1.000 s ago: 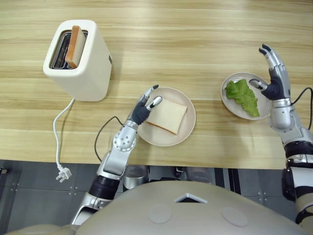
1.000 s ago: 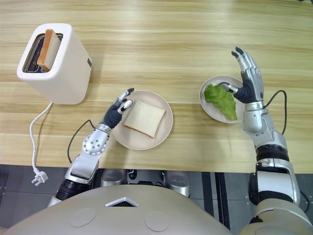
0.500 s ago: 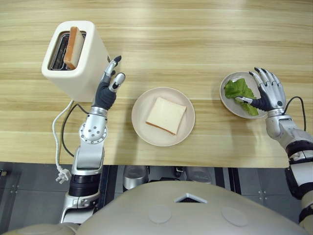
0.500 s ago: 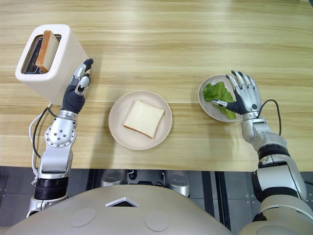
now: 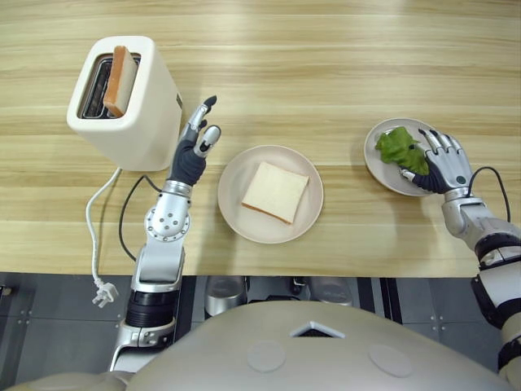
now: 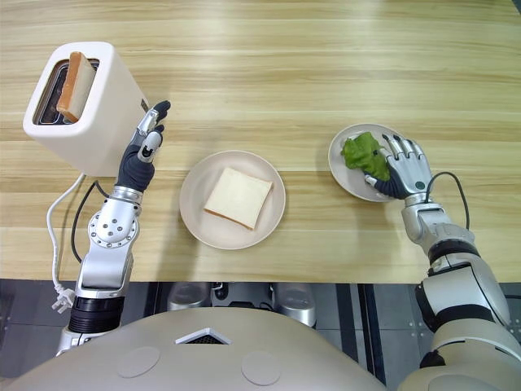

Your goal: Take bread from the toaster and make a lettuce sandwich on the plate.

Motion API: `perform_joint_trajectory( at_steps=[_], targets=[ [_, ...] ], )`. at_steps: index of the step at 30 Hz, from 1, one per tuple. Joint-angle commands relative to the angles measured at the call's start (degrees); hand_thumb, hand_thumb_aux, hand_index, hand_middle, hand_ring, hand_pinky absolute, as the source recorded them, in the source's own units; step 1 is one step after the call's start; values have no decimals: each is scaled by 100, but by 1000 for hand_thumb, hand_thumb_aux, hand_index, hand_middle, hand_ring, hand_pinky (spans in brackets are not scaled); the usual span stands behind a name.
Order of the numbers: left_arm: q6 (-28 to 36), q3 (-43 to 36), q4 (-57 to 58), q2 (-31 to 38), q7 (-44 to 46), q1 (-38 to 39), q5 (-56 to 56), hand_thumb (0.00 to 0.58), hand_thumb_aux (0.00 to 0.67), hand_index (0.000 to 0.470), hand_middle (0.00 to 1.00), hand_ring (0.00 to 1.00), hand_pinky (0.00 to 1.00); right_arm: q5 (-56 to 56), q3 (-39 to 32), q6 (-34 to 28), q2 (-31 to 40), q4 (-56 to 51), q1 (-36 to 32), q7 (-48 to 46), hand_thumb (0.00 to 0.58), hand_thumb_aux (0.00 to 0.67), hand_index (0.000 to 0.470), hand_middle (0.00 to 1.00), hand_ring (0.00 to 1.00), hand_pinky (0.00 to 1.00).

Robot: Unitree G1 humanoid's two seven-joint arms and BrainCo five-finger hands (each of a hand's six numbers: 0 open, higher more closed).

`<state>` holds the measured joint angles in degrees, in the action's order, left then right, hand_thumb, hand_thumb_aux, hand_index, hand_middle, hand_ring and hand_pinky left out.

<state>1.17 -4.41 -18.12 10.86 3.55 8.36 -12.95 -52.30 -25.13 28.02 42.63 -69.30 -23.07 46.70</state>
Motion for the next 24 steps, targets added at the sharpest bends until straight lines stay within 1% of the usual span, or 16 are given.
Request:
perform_joint_trajectory(
  at_steps=[1,5,7,8,9,10,11,14,15,17,18,19,20,22,24],
  targets=[
    [23,60,130,27,-44,39,-61,0,0,0,0,0,0,125,-99,46,-48,-78,11,-30,476,386,265,0,0,0],
    [16,92,167,20,-60,33,-30,0,0,0,0,0,0,200,-151,75,-45,-67,1,-5,491,407,280,0,0,0],
    [2,99,190,20,-61,19,-28,0,0,0,0,0,0,240,-154,109,-19,-19,-6,80,517,449,308,0,0,0],
    [-6,98,210,20,-60,9,-27,0,0,0,0,0,0,263,-141,135,-7,7,-16,133,517,449,308,0,0,0],
    [-14,93,231,16,-63,-1,-30,0,0,0,0,0,0,288,-119,163,8,31,-30,185,528,470,323,0,0,0],
    [-23,85,256,13,-64,-12,-34,0,0,0,0,0,0,298,-105,181,29,58,-48,241,578,631,433,0,0,0],
    [-31,77,280,9,-64,-23,-36,0,0,0,0,0,0,309,-86,210,58,91,-73,317,580,670,460,0,0,0],
    [-57,72,344,6,-62,-57,-31,0,0,0,0,0,0,369,-28,335,145,203,-187,453,580,670,460,0,0,0],
    [-71,73,372,4,-65,-74,-28,0,0,0,0,0,0,395,-8,409,183,283,-235,515,580,670,460,82,82,82],
    [-95,74,414,2,-70,-108,-29,0,0,0,0,0,0,445,15,517,234,406,-286,592,580,670,460,533,533,533],
    [-110,80,446,-1,-73,-137,-27,0,0,0,0,0,0,468,30,594,259,503,-309,622,580,670,460,533,533,533],
    [-122,89,469,-2,-76,-166,-24,0,0,0,0,0,0,460,28,650,281,659,-340,652,580,670,460,976,976,976],
    [-139,107,489,-5,-80,-197,-8,0,0,0,0,0,0,449,27,710,289,867,-377,632,580,670,460,1000,1000,1000],
    [-200,206,488,-38,-89,-286,127,0,0,0,0,0,0,454,49,873,264,1476,-386,498,580,670,460,1000,1000,1000],
    [-244,358,423,-13,-96,-395,225,0,0,0,0,0,0,443,63,974,157,2324,-320,294,580,670,460,1000,1000,1000]
  ],
)
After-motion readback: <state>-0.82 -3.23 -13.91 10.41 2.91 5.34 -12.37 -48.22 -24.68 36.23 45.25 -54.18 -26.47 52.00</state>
